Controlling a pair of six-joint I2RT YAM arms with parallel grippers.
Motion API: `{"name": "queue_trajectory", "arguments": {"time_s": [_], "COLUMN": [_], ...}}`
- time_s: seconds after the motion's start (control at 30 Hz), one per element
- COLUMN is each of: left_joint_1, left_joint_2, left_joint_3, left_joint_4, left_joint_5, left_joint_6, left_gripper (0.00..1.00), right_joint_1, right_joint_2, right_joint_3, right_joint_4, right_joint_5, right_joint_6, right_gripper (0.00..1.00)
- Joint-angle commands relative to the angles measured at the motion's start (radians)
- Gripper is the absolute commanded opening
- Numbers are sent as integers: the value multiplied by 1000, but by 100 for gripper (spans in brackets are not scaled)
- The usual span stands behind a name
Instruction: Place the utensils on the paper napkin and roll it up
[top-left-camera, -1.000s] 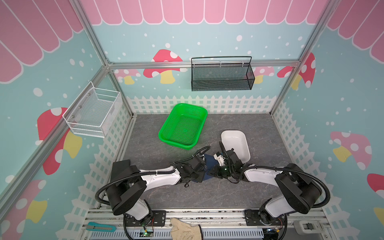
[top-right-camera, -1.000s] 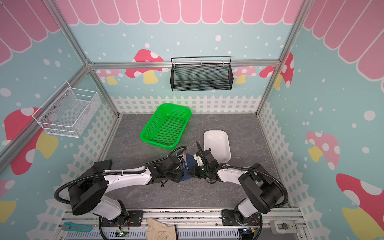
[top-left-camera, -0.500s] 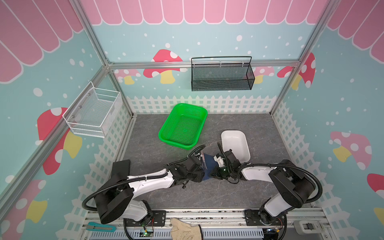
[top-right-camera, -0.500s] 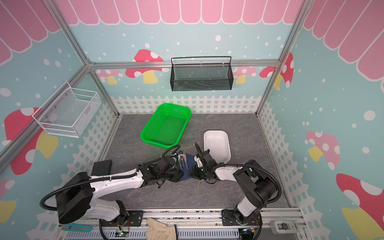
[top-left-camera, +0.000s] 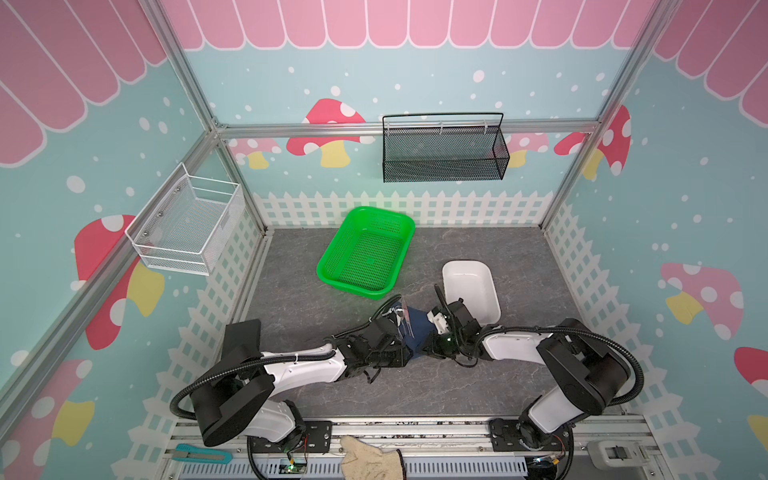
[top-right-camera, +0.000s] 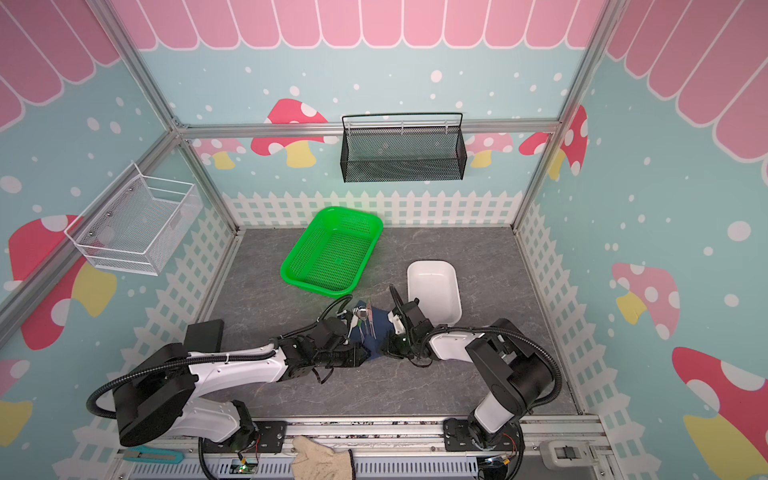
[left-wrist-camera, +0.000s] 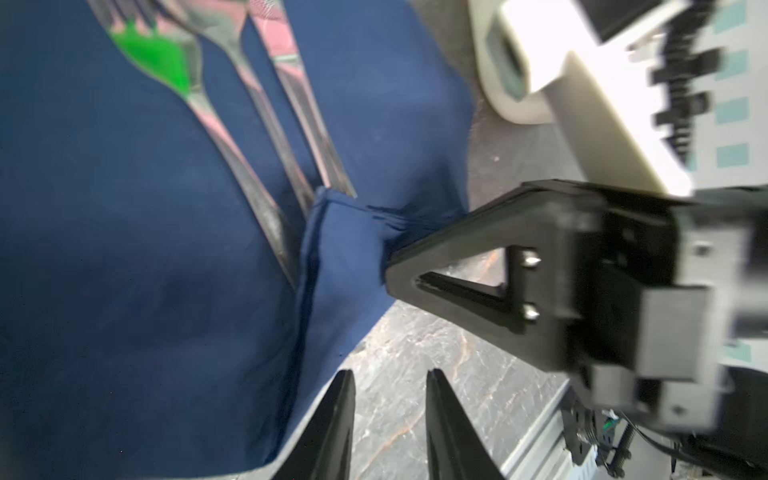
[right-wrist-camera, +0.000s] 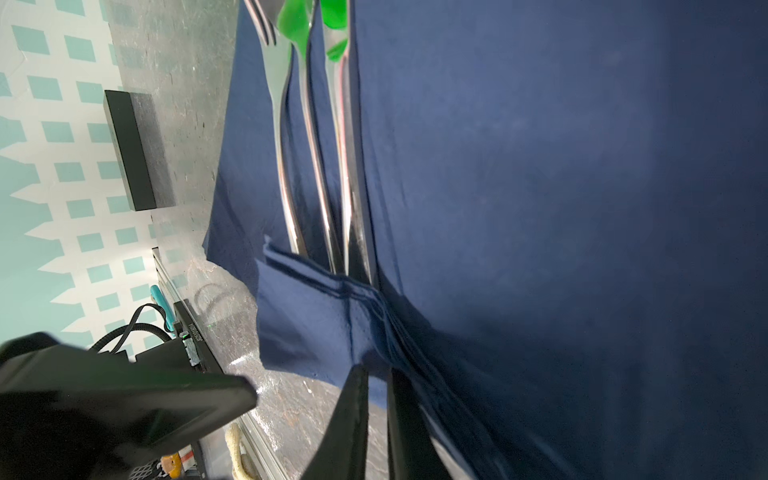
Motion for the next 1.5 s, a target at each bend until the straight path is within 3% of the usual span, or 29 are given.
{"name": "queue_trajectory", "arguments": {"time_s": [0.0, 0.53, 0.9, 1.27, 1.47], "left_joint_1": [7, 8, 8, 8, 14], "left_joint_2": [22, 39, 40, 31, 22], "left_joint_3": [-14, -51, -64, -76, -85], "left_joint_4": [9, -97, -104, -106, -101], "left_joint_5": [-43, -89, -89, -101, -93], "left_joint_6": [-74, -92, -82, -82, -76], "left_gripper": [31, 32, 32, 31, 28], "right_joint_1": [-4, -4, -5, -4, 8], "right_joint_2": [12, 6, -11, -11, -21], "right_joint_3": [21, 31, 120, 80, 53], "right_joint_4": [-24, -71, -268, -329, -319], "right_joint_5": [4, 37, 176, 257, 170], "right_joint_6": [-12, -34, -107, -119, -122], "right_gripper": [14, 15, 15, 14, 14]}}
